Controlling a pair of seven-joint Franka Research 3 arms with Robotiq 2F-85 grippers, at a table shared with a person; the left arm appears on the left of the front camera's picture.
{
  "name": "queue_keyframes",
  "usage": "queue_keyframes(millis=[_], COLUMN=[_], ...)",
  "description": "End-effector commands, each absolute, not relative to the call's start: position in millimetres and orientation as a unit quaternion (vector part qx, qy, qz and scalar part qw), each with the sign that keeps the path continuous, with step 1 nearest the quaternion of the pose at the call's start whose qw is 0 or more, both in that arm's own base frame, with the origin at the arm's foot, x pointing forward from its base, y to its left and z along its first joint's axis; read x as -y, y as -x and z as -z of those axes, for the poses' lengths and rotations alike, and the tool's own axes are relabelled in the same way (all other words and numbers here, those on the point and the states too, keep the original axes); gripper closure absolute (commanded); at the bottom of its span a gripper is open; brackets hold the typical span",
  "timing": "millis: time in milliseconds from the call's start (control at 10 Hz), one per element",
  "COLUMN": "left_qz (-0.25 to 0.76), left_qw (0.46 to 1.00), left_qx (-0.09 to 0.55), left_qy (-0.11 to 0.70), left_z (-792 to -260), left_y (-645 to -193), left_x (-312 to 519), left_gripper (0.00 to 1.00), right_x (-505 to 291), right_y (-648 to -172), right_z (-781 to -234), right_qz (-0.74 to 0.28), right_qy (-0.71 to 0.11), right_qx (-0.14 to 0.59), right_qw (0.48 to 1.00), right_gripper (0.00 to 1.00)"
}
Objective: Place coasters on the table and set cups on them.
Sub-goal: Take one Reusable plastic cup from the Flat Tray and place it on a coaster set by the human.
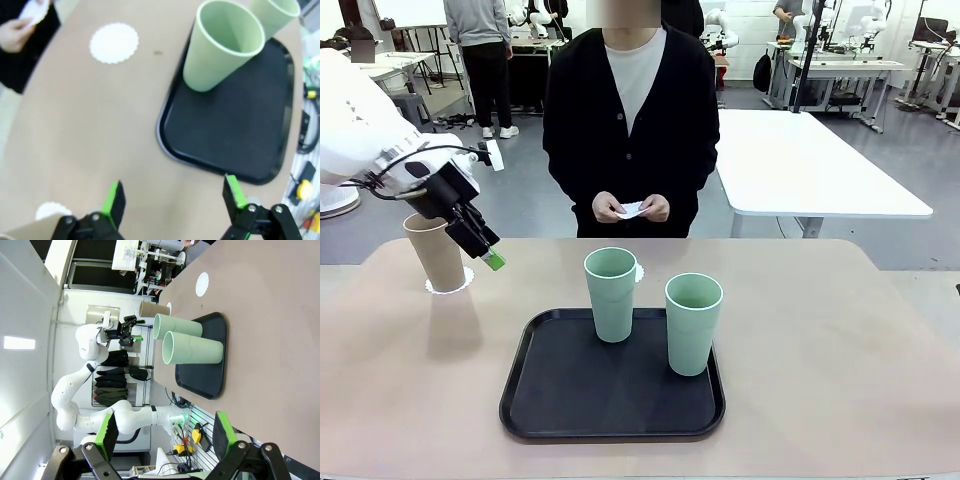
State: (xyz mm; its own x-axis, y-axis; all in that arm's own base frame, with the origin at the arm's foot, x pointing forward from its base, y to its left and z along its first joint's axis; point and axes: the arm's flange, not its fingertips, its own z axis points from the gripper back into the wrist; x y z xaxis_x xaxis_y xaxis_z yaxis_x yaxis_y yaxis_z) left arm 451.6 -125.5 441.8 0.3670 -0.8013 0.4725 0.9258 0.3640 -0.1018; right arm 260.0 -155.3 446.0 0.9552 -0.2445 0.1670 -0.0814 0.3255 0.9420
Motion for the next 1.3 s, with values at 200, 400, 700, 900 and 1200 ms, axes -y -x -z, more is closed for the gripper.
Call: queue_keyframes(millis=[200, 400, 700, 900, 1200], left_qz=[0.528, 0.528, 0.577, 0.639, 0.664], left_qw=[0.810, 0.810, 0.761, 0.681, 0.619], left_qx=[0.181, 0.181, 0.202, 0.256, 0.310], left_qy=[0.177, 0.177, 0.215, 0.252, 0.282], left_z=[-449, -449, -440, -426, -396], left_y=[-449, -449, -459, -465, -474], left_x=[123, 123, 128, 140, 155], left_gripper=[0.00, 0.00, 0.00, 0.00, 0.00], right_x=[156, 156, 156, 156, 156], right_y=[-262, -262, -262, -262, -262], right_z=[-447, -447, -447, -447, -447], right_qz=[0.046, 0.046, 0.046, 0.046, 0.046], right_qy=[-0.588, -0.588, -0.588, -0.588, -0.588], right_qx=[0.151, 0.151, 0.151, 0.151, 0.151], right_qw=[0.793, 0.793, 0.793, 0.793, 0.793], right_gripper=[0.00, 0.00, 0.00, 0.00, 0.00])
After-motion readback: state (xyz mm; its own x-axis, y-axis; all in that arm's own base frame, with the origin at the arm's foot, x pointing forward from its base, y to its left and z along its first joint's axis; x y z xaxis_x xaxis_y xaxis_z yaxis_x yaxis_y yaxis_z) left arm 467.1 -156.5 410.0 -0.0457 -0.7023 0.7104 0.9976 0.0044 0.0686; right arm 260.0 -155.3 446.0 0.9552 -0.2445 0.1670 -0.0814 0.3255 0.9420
